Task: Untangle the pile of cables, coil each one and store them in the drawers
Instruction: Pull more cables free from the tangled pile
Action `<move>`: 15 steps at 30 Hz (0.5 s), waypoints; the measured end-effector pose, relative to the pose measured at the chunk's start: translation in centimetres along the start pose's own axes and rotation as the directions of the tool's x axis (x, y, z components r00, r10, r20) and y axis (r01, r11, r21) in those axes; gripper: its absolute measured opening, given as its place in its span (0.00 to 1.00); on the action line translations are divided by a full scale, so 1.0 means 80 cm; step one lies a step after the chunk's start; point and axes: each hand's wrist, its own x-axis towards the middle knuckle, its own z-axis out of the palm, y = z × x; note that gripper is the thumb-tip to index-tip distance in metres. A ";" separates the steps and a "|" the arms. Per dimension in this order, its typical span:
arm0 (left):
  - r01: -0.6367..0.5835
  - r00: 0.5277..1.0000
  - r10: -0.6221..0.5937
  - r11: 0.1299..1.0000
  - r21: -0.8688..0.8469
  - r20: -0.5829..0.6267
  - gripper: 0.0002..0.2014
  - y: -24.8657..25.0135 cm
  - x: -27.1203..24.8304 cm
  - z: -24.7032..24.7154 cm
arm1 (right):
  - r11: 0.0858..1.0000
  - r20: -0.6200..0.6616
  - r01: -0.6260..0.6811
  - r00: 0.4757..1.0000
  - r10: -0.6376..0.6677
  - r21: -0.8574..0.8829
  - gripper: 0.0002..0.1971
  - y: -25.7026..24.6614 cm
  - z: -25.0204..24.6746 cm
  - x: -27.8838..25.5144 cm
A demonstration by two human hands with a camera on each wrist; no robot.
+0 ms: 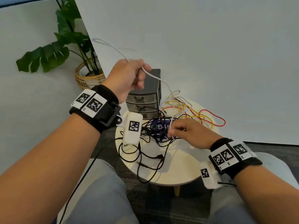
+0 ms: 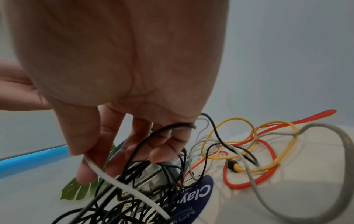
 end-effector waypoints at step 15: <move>0.040 0.864 -0.229 0.919 0.391 0.449 0.15 -0.129 -0.051 0.054 | 0.840 -0.203 -0.016 0.968 0.149 0.542 0.16 -0.053 -0.022 0.017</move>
